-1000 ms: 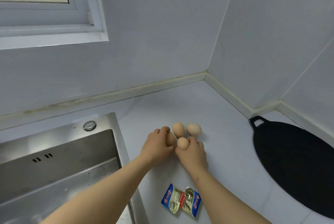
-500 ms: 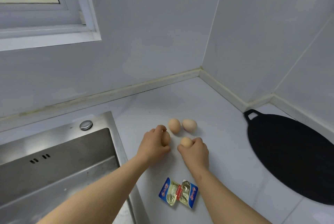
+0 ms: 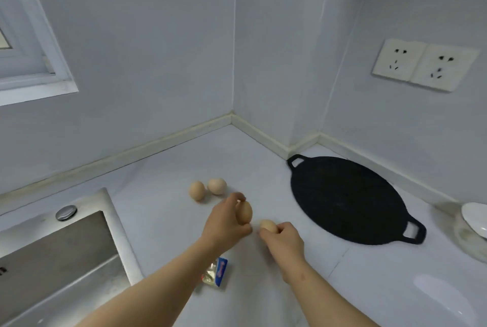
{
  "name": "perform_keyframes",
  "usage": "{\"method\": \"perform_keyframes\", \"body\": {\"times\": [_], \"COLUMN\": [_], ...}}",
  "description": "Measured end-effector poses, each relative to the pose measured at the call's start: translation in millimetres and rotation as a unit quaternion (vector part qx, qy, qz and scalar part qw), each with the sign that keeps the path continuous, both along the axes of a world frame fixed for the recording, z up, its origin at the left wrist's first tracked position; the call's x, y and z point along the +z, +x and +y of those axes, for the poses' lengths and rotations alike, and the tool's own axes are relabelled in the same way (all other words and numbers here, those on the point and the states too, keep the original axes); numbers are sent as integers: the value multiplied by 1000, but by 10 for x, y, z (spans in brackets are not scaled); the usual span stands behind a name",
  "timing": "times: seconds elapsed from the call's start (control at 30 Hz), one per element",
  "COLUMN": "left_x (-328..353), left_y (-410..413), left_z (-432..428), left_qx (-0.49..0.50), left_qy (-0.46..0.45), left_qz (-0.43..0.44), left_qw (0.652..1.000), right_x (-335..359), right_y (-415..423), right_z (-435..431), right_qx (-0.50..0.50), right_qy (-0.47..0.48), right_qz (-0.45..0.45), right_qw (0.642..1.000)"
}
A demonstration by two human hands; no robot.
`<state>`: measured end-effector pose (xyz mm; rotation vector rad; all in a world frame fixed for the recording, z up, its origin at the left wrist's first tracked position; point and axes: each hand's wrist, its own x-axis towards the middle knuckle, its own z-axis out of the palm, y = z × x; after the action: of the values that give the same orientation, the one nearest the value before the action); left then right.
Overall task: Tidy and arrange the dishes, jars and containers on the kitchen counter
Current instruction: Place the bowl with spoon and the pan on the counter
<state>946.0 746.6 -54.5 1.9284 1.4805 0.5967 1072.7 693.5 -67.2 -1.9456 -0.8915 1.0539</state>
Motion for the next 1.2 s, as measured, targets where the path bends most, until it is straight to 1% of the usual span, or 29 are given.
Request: {"method": "perform_keyframes", "body": {"times": [0.17, 0.23, 0.27, 0.37, 0.5, 0.63, 0.77, 0.93, 1.2], "left_x": [146, 178, 170, 163, 145, 62, -16, -127, -264], "left_y": [835, 1273, 1363, 1929, 2525, 2970, 3356, 3709, 4048], "left_z": [-271, -421, -454, -673, -939, -1089, -1185, -1301, -1385], "left_qx": [-93, -148, -160, -222, -277, -307, -325, -348, -365], "left_qy": [-4, -19, -26, -42, -55, -67, -65, -55, -44], "left_qz": [8, 12, 10, 5, 2, 1, 17, 46, 71], "left_qw": [996, 989, 987, 974, 959, 949, 943, 935, 927], "right_x": [21, 41, 46, 50, 31, 48, 5, -79, -116], "right_y": [836, 1233, 1324, 1831, 2343, 2706, 3037, 3277, 3492], "right_z": [-513, -796, -859, -1230, -1582, -1748, -1833, -1885, -1849], "right_qx": [-103, -147, -156, -226, -289, -324, -345, -363, -360], "right_qy": [-11, -6, -9, -7, -12, -17, -45, -96, -124], "right_qz": [-1, -10, -18, -39, -51, -73, -93, -125, -153], "right_qw": [995, 989, 988, 973, 956, 943, 933, 918, 912]}}
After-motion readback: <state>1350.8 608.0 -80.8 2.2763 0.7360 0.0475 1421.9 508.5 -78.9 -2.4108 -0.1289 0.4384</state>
